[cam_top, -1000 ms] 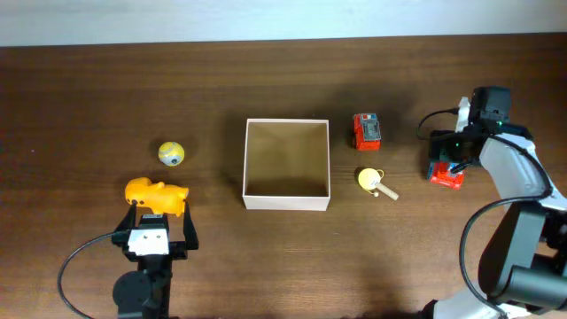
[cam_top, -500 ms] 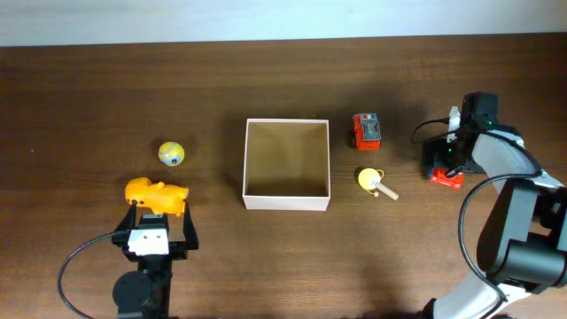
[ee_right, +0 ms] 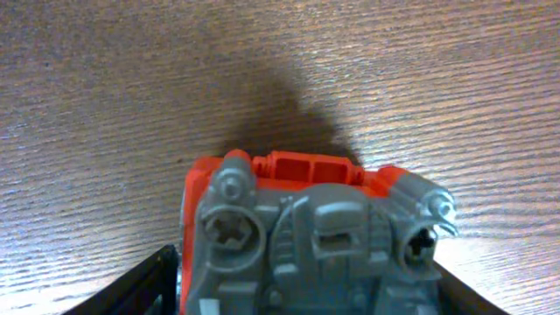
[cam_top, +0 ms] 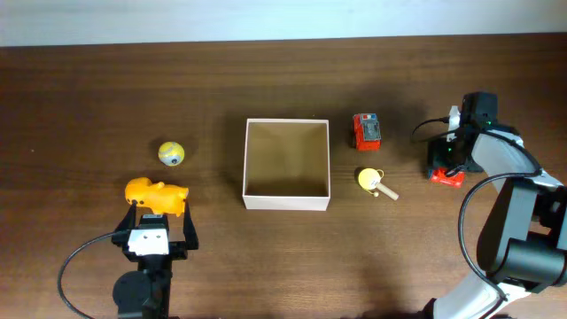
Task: Pack container
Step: 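Lower the right gripper onto the red toy robot and close, then lift the red toy robot with the right gripper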
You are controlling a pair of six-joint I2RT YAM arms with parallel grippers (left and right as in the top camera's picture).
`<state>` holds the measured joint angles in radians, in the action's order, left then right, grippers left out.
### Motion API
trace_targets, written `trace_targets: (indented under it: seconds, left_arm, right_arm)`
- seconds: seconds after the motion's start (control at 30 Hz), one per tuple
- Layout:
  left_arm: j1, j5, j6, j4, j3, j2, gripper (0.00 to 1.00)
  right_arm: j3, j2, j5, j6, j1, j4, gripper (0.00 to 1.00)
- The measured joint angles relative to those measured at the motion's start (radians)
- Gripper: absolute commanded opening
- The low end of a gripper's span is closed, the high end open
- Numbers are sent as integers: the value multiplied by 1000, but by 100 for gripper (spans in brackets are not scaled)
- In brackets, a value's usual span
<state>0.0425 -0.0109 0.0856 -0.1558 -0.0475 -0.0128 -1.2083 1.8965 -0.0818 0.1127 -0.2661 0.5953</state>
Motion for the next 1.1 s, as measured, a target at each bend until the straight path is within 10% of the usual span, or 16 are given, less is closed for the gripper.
trace_targets:
  seconds: [1.1]
  left_arm:
    - [0,0,0,0,0,0,99]
  right_arm:
    - [-13,1,69,0,0,-3,53]
